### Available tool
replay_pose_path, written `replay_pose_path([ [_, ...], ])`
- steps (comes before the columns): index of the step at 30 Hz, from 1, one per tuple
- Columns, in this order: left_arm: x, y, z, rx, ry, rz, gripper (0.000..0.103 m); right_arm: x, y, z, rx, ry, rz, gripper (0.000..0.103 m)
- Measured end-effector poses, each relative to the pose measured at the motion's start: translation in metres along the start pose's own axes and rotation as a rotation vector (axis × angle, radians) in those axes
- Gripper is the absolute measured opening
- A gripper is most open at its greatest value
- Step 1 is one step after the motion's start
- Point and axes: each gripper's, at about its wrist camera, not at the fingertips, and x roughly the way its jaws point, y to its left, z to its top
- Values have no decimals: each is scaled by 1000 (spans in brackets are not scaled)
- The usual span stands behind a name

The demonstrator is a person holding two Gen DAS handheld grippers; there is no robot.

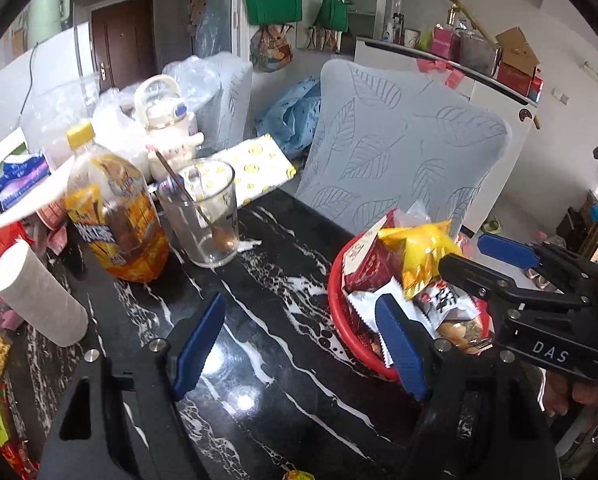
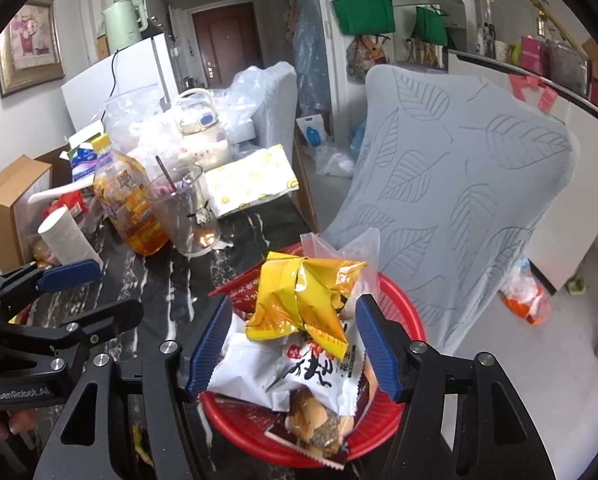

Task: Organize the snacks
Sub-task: 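Withdraw both open tools toward the red cartoon packet and green lollipop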

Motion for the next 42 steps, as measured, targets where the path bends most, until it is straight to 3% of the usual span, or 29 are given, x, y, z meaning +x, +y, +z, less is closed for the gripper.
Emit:
replay_pose_path([
  [15,-83,-18,11,71,-147,-4,77,-93,24,6,-1,-124,-58,64],
  [19,-103,-22,8,95,-180,-9,77,-118,31,2,-1,-161,-79,72],
  [25,-130,-25,-4,119,-215,-19,77,-149,43,-12,10,-194,-95,74],
  [34,-159,-28,-40,134,-209,-58,77,-180,62,-42,19,-216,-82,78],
  [42,-163,-26,-83,131,-161,-61,77,-182,73,-82,38,-164,-33,78],
])
